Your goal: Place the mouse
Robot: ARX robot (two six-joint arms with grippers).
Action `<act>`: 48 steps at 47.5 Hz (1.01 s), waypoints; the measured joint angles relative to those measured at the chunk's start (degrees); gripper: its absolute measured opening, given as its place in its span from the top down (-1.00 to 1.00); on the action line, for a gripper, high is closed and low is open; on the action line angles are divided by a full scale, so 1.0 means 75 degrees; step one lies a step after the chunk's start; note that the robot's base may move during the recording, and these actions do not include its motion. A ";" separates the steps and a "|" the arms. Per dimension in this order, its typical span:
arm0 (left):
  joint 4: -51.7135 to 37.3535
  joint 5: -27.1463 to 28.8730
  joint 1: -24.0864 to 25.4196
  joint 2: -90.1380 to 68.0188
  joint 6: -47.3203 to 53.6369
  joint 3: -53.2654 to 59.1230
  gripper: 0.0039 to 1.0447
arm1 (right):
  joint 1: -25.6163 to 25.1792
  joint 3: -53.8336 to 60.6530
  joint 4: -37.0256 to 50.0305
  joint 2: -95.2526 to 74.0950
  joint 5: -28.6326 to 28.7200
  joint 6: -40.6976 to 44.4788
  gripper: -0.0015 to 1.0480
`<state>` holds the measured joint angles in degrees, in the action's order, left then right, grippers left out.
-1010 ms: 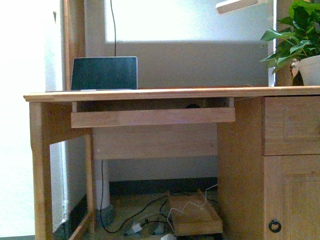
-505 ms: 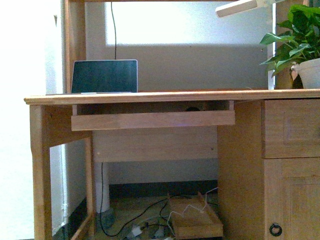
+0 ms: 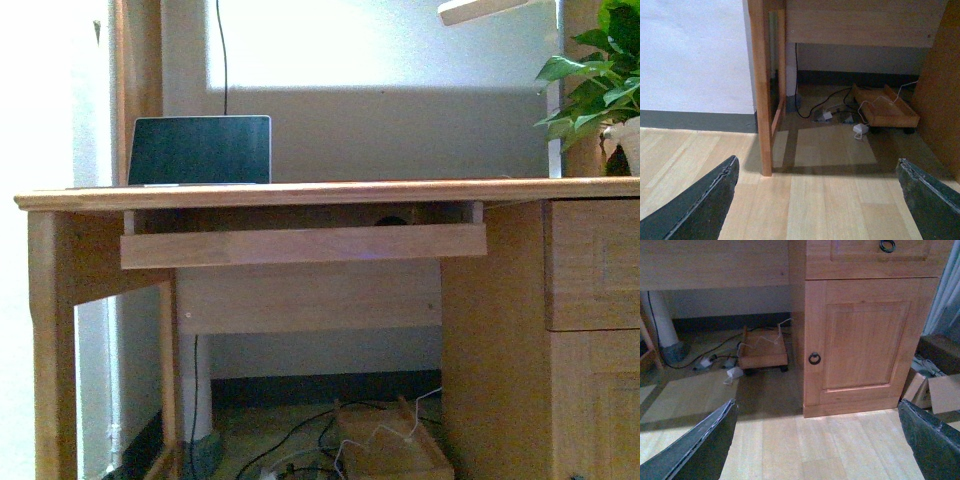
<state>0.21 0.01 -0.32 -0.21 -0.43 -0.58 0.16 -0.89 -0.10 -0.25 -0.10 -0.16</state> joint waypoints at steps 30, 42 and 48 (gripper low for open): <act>0.0000 -0.0003 0.0000 0.0000 -0.0003 0.0000 -0.86 | -0.0003 0.0000 0.0003 0.0000 -0.0003 0.0000 -0.86; 0.0000 -0.0003 0.0000 0.0000 -0.0003 0.0000 -0.86 | -0.0003 0.0000 0.0003 0.0000 0.0020 0.0000 -0.86; 0.0000 0.0000 0.0000 0.0003 -0.0003 0.0000 -0.86 | -0.0003 0.0000 0.0003 0.0000 0.0003 0.0000 -0.86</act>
<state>0.21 0.01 -0.32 -0.19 -0.45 -0.58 0.14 -0.89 -0.08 -0.25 -0.08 -0.16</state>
